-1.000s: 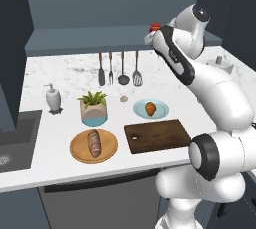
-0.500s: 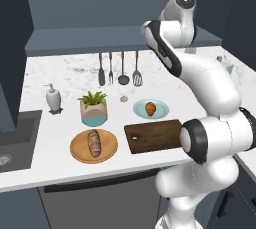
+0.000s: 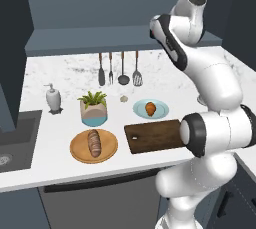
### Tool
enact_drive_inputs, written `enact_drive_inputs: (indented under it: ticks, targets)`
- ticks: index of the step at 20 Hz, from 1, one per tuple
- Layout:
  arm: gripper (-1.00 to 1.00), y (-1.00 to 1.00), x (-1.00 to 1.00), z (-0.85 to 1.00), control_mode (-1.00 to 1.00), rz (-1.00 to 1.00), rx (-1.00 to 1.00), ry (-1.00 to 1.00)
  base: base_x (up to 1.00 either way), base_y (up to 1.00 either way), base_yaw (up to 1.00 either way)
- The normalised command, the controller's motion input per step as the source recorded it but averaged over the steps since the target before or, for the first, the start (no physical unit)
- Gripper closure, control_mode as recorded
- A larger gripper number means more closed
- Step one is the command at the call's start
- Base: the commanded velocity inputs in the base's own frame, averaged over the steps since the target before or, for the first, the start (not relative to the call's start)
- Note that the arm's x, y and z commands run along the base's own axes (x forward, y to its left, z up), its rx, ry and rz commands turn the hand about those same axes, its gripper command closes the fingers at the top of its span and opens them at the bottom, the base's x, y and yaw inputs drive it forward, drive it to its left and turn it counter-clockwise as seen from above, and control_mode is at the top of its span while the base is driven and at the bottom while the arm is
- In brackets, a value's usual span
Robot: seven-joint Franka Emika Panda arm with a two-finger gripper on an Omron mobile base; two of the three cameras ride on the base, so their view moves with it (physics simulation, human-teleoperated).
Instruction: From the different types of pastries on the counter, select a croissant and place it on the cutting board. Then retrieve a jar of jam from the cabinet and place it alongside the croissant on the cutting board.
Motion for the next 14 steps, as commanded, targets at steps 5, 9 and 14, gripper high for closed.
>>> enact_drive_inputs:
  ticks: [5,9,14]
  targets:
    - [-1.0,0.32,-0.03,0.0,-1.0,0.0,-0.01,-0.17,0.0,0.0,0.0]
    - [-1.0,0.13,-0.03,0.0,-1.0,0.0,0.0,-0.07,0.0,0.0,0.0]
    - [-1.0,0.0,0.15,0.0,-1.0,0.0,0.0,0.0,0.0,0.0,0.0]
